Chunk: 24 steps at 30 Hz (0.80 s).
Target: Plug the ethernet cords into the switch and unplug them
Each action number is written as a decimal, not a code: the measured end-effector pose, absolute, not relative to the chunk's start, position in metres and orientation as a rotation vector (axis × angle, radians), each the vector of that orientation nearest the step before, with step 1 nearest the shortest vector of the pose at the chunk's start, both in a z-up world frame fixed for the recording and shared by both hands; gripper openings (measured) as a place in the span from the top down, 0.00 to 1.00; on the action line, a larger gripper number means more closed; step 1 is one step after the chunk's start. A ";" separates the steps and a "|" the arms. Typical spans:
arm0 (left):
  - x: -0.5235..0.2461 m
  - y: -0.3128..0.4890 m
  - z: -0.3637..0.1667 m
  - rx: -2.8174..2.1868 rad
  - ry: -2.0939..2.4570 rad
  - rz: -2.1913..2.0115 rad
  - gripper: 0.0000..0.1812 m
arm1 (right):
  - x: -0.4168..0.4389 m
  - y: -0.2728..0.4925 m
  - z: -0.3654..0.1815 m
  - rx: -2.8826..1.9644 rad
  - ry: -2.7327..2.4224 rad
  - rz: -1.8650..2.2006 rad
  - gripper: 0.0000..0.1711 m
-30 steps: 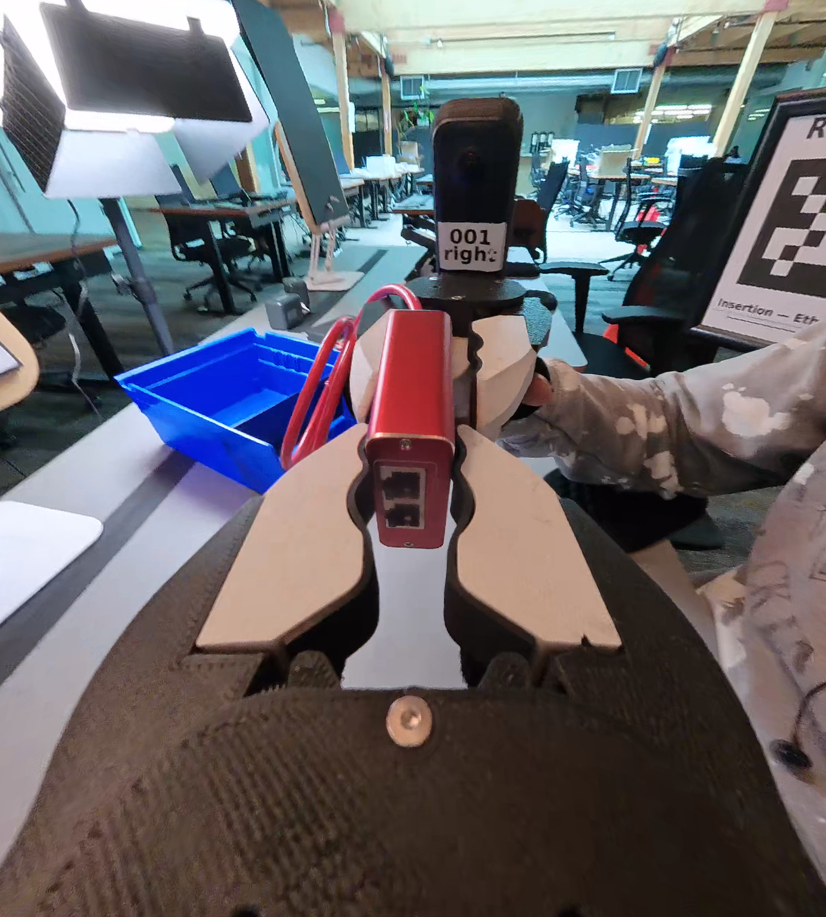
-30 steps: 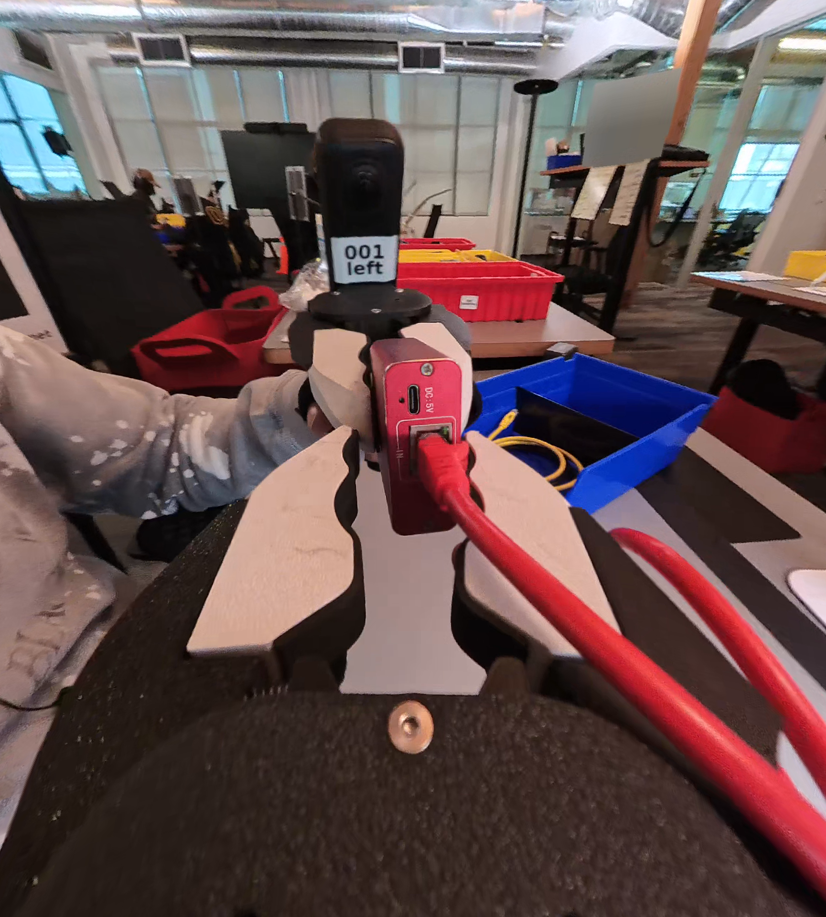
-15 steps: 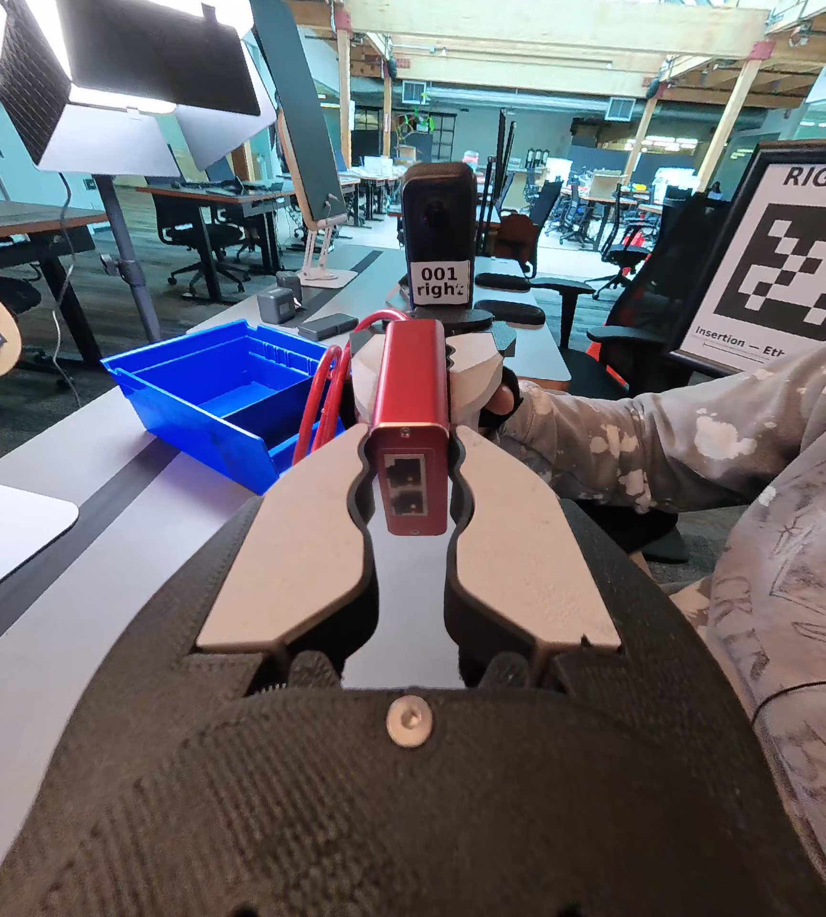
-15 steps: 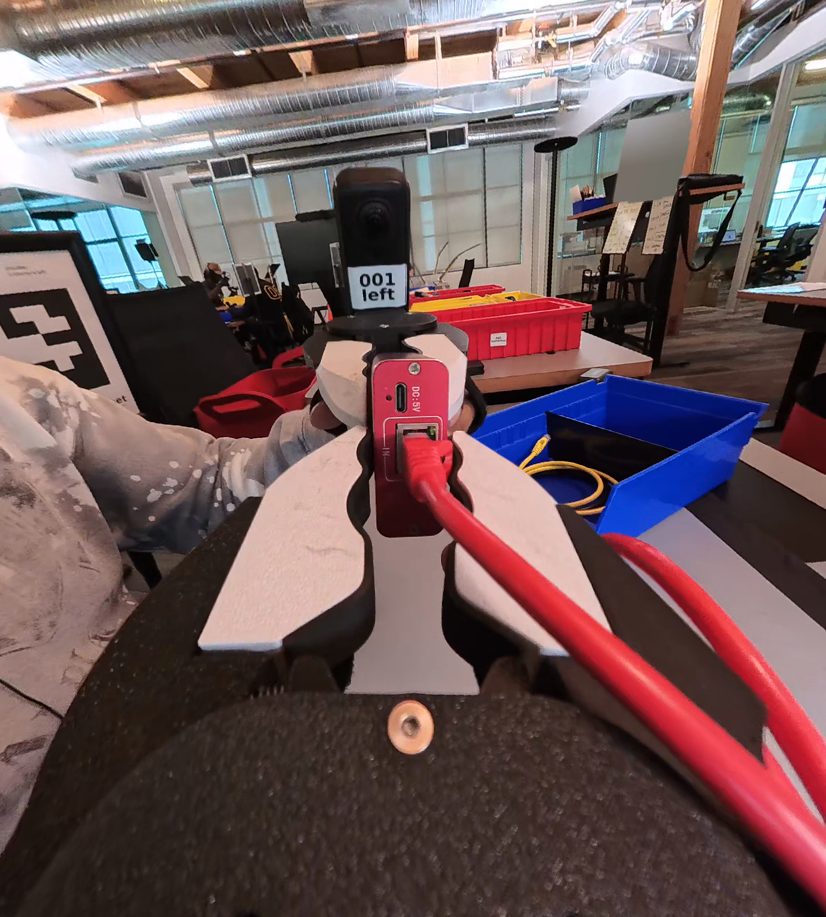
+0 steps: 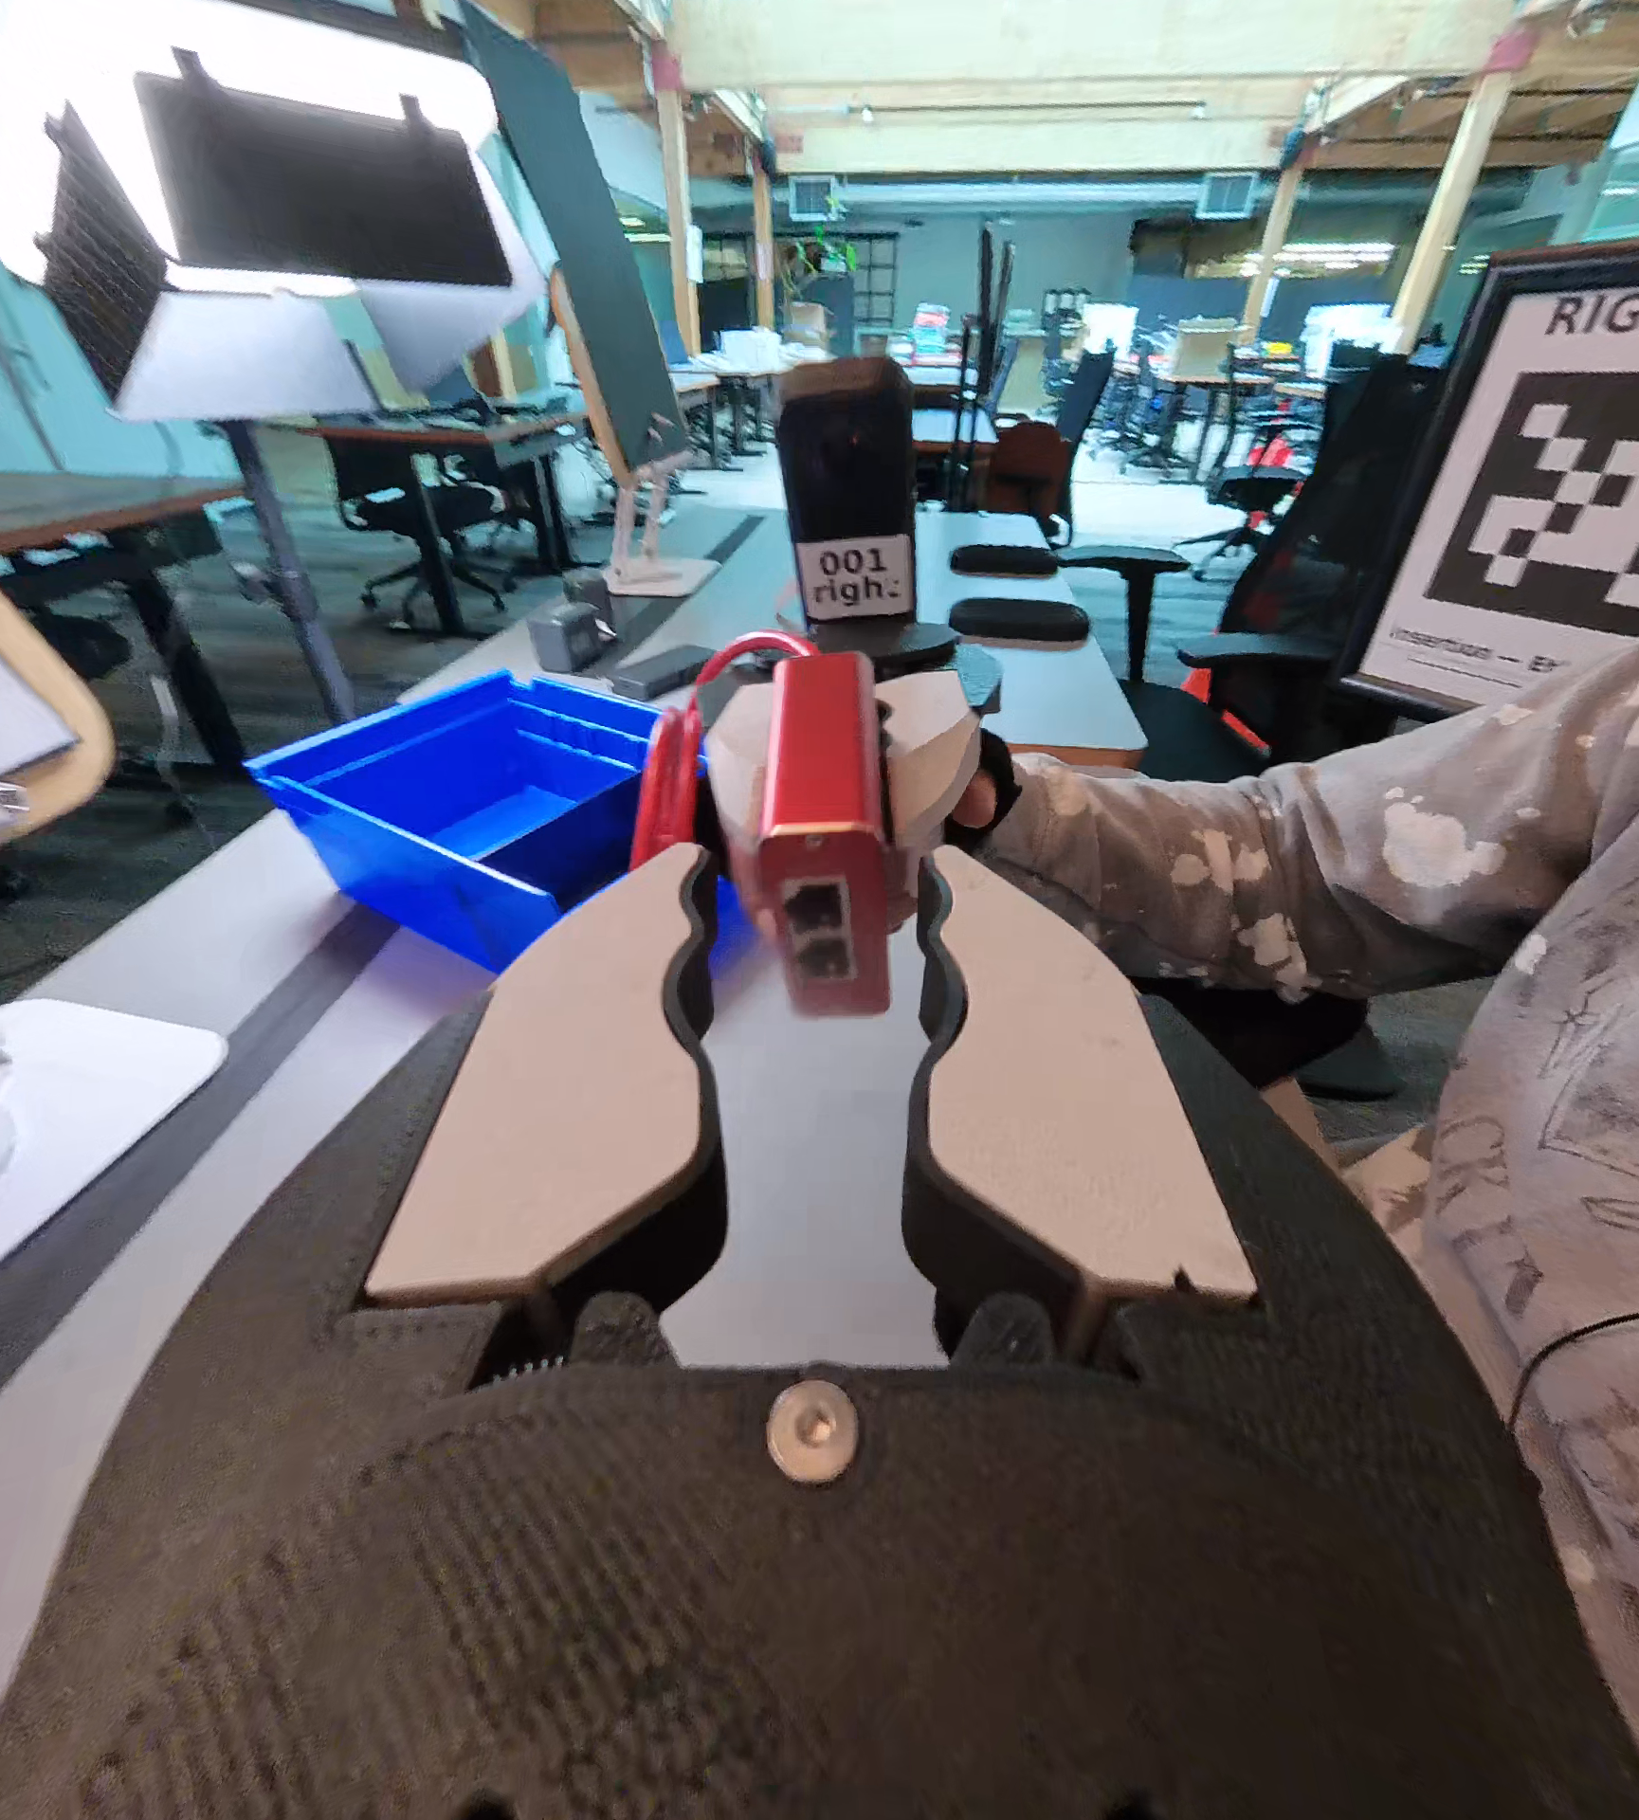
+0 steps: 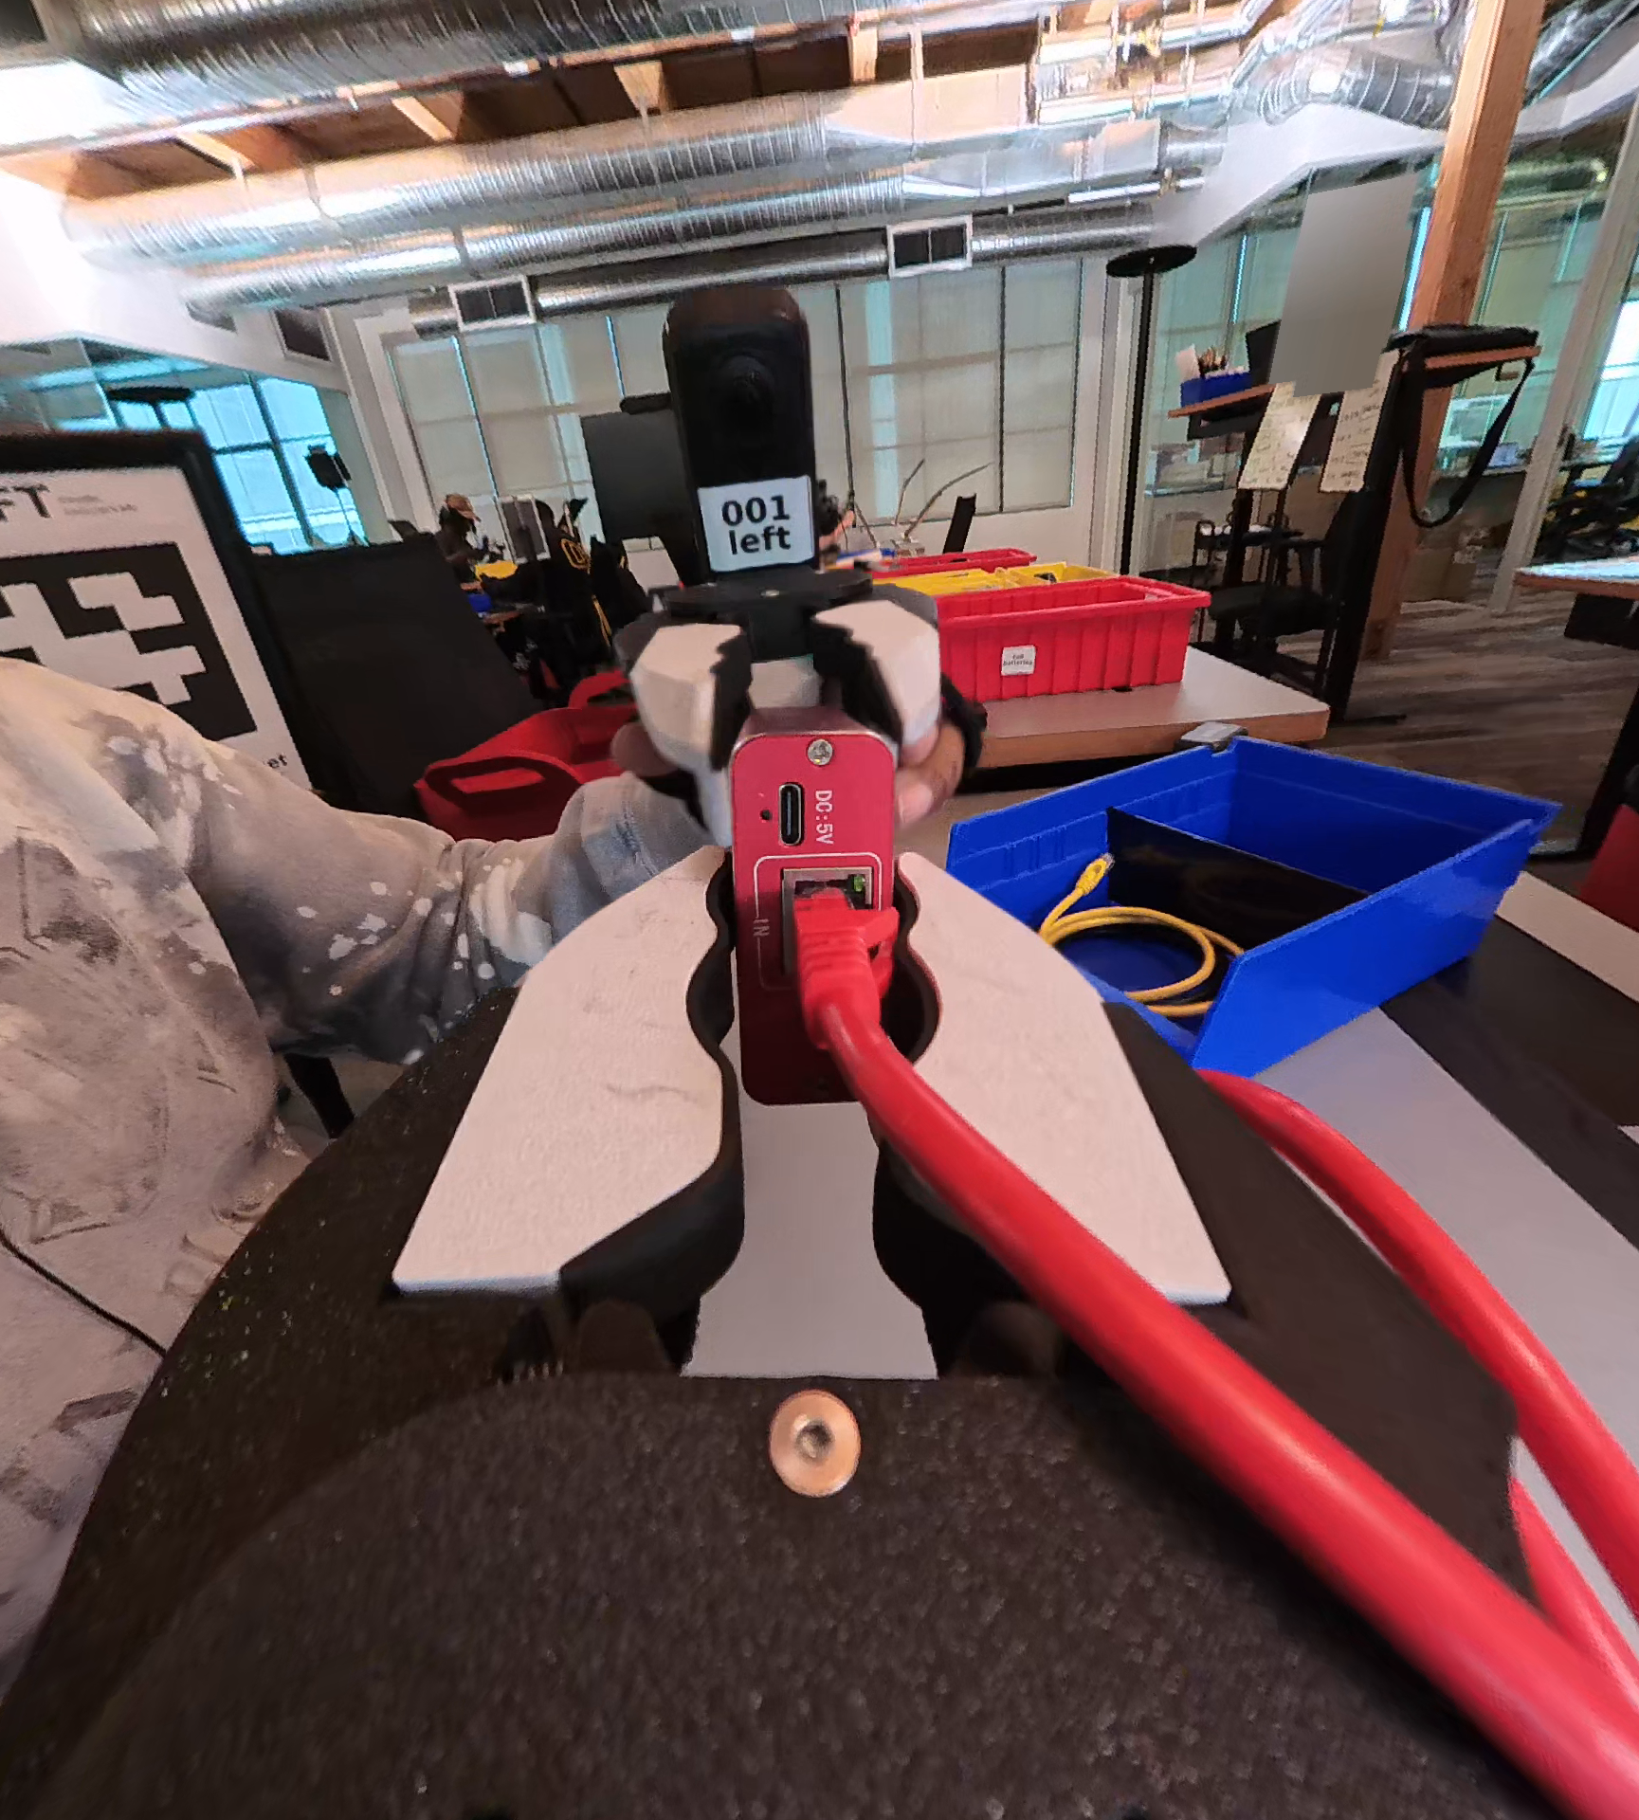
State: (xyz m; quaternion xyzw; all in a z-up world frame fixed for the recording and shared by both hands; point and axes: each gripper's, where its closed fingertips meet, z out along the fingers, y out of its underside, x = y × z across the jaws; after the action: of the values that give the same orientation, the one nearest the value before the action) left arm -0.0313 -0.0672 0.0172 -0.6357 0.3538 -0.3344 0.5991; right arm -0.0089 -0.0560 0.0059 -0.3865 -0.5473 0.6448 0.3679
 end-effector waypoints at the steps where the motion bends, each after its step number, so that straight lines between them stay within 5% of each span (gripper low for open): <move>1: -0.042 -0.066 0.023 -1.467 0.795 -0.740 0.78 | -0.004 -0.054 0.010 -0.974 -1.393 1.674 0.84; 11: -0.192 -0.040 0.034 -1.599 0.420 -0.371 0.82 | 0.039 -0.022 0.052 -0.863 -1.216 1.686 0.84; 24: -0.377 0.005 -0.136 -2.549 0.506 0.366 0.84 | 0.046 0.008 0.045 -0.916 -1.151 1.599 0.84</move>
State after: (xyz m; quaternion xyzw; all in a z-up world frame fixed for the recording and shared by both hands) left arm -0.3770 0.0045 -0.1358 -0.9389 0.1865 0.1348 0.2558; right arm 0.0465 0.0078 0.0453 -0.3732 -0.4687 0.6512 0.4658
